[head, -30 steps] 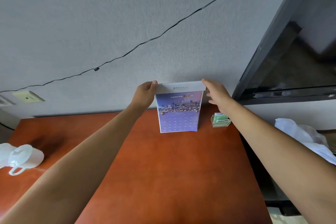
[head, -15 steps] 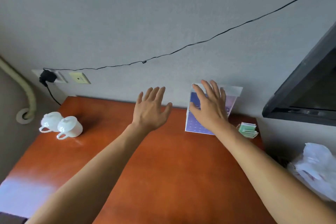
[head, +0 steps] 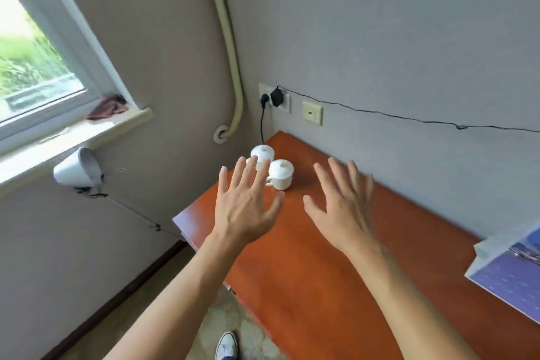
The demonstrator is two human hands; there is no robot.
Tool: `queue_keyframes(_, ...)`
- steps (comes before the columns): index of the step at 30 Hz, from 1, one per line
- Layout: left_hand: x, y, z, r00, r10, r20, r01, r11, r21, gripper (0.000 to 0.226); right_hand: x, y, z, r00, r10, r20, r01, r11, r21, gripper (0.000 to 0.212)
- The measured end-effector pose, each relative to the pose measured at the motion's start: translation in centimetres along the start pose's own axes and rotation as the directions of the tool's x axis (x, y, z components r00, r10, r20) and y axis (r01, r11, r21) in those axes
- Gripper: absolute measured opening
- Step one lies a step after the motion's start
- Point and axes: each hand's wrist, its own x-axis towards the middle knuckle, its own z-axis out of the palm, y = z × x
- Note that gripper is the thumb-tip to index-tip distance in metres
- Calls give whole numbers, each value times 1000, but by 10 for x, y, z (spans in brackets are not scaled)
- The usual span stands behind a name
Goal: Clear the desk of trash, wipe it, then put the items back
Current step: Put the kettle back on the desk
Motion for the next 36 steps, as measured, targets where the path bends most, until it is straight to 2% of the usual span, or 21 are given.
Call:
queue_keyframes(9, -19, -232, -47, 963, -264, -60, 267, 962, 52, 81, 85, -227, 94, 956, -272, 106, 262, 960, 100, 71)
queue_keyframes(16, -31, -339, -85, 894, -432, -119, 443, 890, 104, 83, 128, -347, 131, 859, -473, 194, 448, 879, 160, 76)
queue_keyframes(23, -50, -383, -108, 794, -579, -183, 606, 774, 181, 87, 157, -409, 146, 732, -644, 223, 603, 765, 226, 78)
queue_keyframes(36, -93, -397, -127, 644, -730, -231, 765, 610, 206, 86, 171, -465, 162, 577, -769, 275, 702, 639, 314, 75)
